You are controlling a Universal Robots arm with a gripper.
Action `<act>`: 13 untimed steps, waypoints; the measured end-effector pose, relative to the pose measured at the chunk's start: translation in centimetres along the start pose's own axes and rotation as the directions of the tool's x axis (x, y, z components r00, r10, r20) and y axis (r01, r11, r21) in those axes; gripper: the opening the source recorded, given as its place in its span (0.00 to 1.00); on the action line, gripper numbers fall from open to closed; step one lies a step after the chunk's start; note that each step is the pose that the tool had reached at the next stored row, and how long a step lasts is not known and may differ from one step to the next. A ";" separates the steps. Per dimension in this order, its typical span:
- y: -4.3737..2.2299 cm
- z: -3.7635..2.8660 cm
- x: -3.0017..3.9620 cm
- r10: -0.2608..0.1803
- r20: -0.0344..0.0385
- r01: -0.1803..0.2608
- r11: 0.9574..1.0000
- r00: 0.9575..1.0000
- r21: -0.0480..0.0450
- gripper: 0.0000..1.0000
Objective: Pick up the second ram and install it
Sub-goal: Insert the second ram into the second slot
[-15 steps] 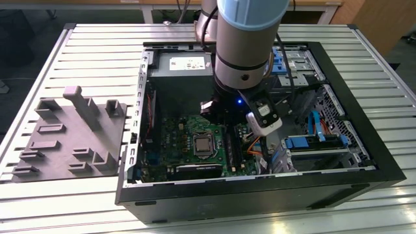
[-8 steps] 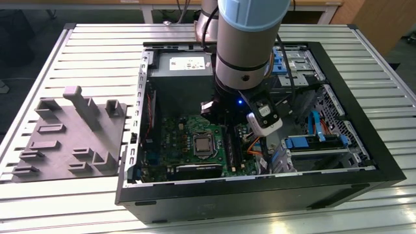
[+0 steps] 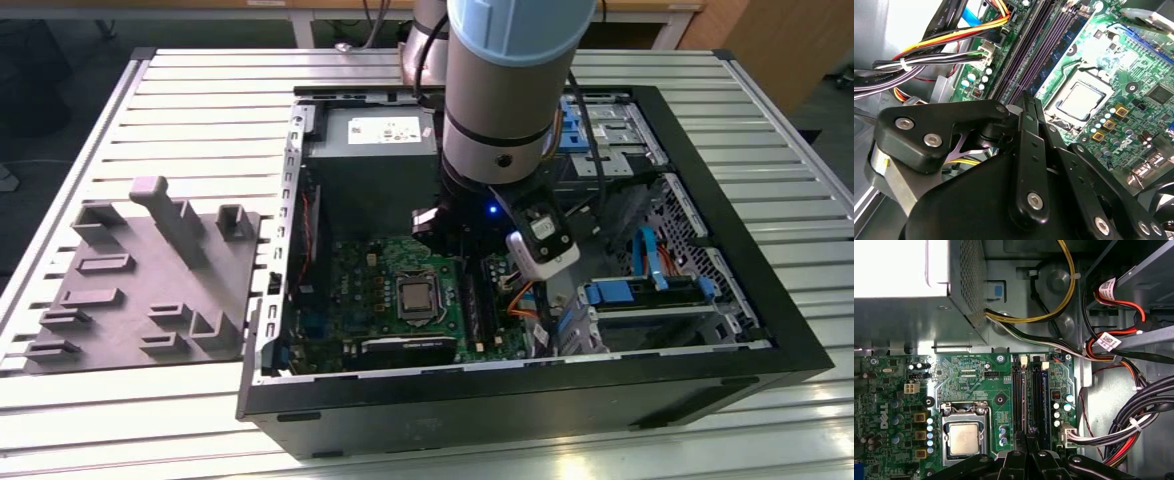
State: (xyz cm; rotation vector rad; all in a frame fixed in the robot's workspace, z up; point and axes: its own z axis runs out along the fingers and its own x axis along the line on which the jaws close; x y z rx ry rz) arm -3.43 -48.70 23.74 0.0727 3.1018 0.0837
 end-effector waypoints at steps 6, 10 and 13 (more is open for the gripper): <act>-0.01 0.09 0.00 0.000 0.000 0.000 1.000 1.000 -0.005 0.12; -0.01 0.18 -0.06 0.000 0.000 0.000 1.000 1.000 -0.006 0.12; -0.01 0.27 -0.12 0.000 0.000 0.000 1.000 1.000 -0.006 0.12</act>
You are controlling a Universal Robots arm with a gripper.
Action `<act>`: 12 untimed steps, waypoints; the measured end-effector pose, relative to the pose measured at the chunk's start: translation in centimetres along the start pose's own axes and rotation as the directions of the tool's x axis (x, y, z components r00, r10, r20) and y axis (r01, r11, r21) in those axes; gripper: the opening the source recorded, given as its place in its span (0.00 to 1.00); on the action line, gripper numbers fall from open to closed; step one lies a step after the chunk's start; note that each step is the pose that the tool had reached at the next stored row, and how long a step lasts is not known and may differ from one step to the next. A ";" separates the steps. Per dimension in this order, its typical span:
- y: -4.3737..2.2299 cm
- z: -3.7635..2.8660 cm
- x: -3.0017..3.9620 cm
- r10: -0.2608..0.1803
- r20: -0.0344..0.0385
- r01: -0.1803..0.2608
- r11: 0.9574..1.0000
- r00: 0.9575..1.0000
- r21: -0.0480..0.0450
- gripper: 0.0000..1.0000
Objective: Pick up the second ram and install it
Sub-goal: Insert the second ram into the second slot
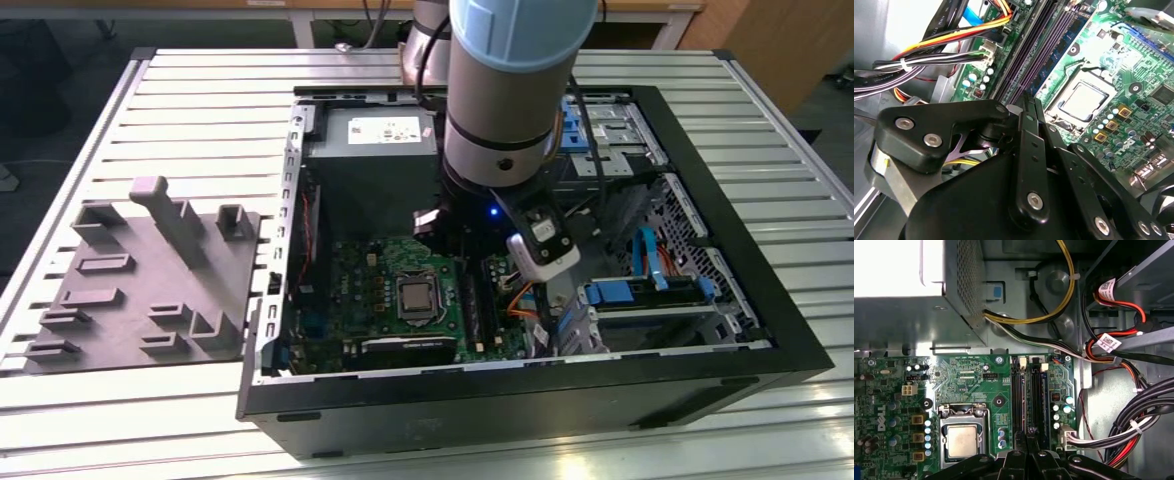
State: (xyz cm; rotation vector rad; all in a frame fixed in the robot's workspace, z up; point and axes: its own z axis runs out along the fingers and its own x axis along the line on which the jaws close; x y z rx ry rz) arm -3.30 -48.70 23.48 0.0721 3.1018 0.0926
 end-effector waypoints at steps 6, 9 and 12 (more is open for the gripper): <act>0.00 0.11 -0.15 0.000 0.000 0.000 1.000 1.000 -0.001 0.12; 0.00 0.16 -0.18 -0.001 0.000 0.001 1.000 1.000 -0.004 0.12; 0.00 0.20 -0.19 -0.001 0.000 0.001 1.000 1.000 -0.005 0.12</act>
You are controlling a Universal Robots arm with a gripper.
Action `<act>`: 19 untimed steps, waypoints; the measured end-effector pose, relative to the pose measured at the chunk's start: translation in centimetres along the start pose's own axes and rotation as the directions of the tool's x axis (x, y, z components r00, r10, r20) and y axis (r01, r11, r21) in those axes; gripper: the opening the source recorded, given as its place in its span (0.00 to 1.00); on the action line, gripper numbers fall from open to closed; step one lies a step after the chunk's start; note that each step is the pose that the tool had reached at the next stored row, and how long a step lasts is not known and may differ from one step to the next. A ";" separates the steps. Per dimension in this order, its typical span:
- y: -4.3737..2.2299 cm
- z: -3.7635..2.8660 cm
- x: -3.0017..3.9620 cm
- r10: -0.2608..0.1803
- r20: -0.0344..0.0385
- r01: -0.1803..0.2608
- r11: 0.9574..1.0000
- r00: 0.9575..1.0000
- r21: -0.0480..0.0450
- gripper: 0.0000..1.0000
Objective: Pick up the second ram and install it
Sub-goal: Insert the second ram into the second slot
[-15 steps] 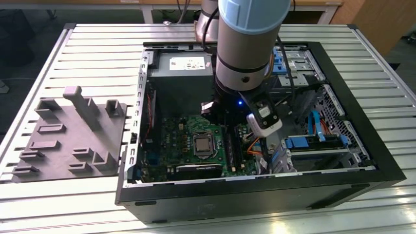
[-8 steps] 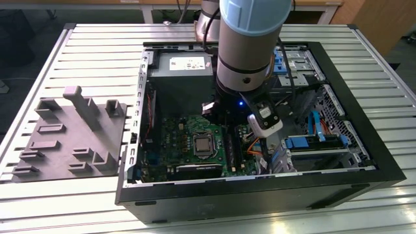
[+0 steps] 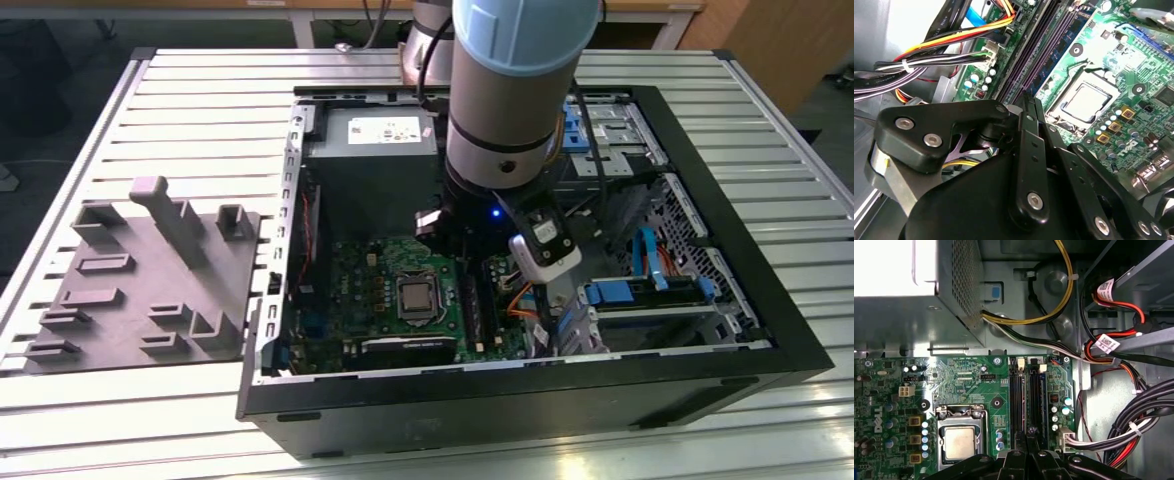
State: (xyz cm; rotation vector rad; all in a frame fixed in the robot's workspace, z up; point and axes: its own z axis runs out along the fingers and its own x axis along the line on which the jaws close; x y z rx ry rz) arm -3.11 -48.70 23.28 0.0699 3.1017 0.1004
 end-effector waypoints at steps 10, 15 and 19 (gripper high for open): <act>-0.01 0.22 -0.10 -0.006 -0.001 0.006 1.000 1.000 -0.001 0.12; -0.01 0.27 -0.15 -0.014 -0.001 0.014 1.000 1.000 -0.008 0.12; -0.02 0.38 -0.14 -0.015 -0.001 0.015 1.000 1.000 -0.008 0.12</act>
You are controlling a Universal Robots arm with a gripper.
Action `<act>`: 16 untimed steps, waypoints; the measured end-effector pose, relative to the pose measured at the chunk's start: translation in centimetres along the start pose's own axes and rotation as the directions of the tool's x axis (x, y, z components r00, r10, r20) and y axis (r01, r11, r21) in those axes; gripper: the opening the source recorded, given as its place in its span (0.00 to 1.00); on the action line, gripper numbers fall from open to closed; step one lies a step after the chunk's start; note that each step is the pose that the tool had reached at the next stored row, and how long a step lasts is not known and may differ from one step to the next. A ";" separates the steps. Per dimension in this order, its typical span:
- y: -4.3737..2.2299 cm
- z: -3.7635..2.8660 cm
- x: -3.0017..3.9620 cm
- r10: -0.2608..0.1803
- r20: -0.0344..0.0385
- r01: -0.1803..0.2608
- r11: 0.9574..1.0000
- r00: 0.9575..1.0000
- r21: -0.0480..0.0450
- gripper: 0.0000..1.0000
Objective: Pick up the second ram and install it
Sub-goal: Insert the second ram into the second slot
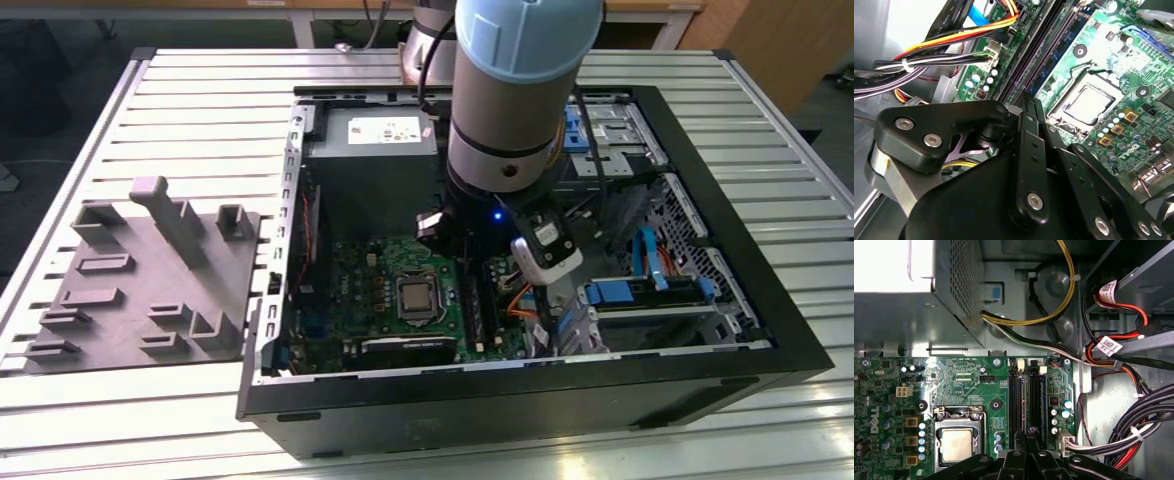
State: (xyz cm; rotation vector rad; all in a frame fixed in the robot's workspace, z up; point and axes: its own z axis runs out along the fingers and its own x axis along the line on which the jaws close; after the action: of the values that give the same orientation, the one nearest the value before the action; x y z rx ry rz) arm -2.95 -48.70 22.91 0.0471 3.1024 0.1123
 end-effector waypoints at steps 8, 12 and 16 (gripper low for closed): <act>0.00 0.09 0.00 -0.008 -0.001 0.008 1.000 1.000 0.000 0.12; -0.01 0.14 0.01 -0.009 -0.001 0.009 1.000 1.000 0.000 0.12; -0.01 0.15 0.05 -0.009 -0.001 0.009 1.000 1.000 0.000 0.12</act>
State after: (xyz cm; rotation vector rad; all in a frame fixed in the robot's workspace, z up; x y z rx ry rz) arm -3.00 -48.70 22.75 0.0325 3.1030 0.1126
